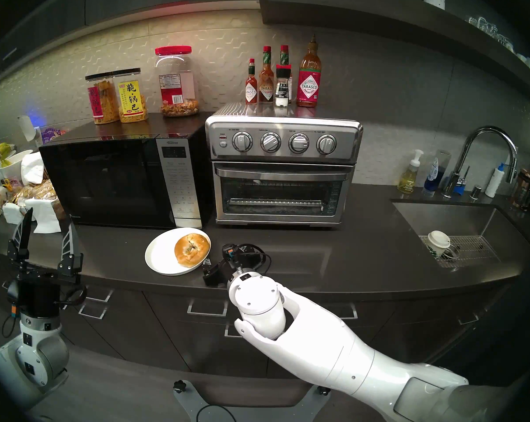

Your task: Open the oven and place the bagel inside on the rack

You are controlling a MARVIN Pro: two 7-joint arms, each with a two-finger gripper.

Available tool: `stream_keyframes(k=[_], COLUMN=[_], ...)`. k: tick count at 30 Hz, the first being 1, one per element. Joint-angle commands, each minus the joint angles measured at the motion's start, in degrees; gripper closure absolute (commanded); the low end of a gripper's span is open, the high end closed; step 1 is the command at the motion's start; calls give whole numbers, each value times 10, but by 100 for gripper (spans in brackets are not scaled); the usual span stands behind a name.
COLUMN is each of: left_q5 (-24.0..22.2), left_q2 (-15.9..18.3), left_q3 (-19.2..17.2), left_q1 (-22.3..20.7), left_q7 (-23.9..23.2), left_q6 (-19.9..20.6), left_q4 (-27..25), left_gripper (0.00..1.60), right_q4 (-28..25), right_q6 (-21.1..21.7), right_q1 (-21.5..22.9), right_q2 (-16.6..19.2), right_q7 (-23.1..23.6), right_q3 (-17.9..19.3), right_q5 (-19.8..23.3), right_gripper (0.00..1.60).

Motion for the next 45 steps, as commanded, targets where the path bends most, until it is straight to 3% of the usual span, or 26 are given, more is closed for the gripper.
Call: stream_keyframes(k=[1, 9, 12, 18, 28, 45], left_q5=[0, 0, 0, 0, 0, 0], left_q2=[0, 0, 0, 0, 0, 0], left_q3=[-4, -4, -4, -3, -2, -1], left_q1=[-1, -1, 0, -1, -2, -3], left_q7=[0, 0, 0, 0, 0, 0], left_q6=[0, 0, 0, 0, -1, -1], left_q4=[-5, -5, -5, -5, -4, -2], left_gripper=[0, 0, 0, 0, 0, 0], right_q4=[9, 18, 9, -44, -123, -249], right_q6=[-8, -16, -19, -26, -83, -153], right_q1=[7, 3, 0, -8, -37, -164], right_q2=[-34, -49, -37, 24, 107, 233], right_q7=[-4, -8, -8, -4, 4, 18], right_q3=[-7, -15, -14, 21, 90, 204], right_q5=[-2, -3, -4, 7, 5, -5], right_gripper=[0, 0, 0, 0, 0, 0])
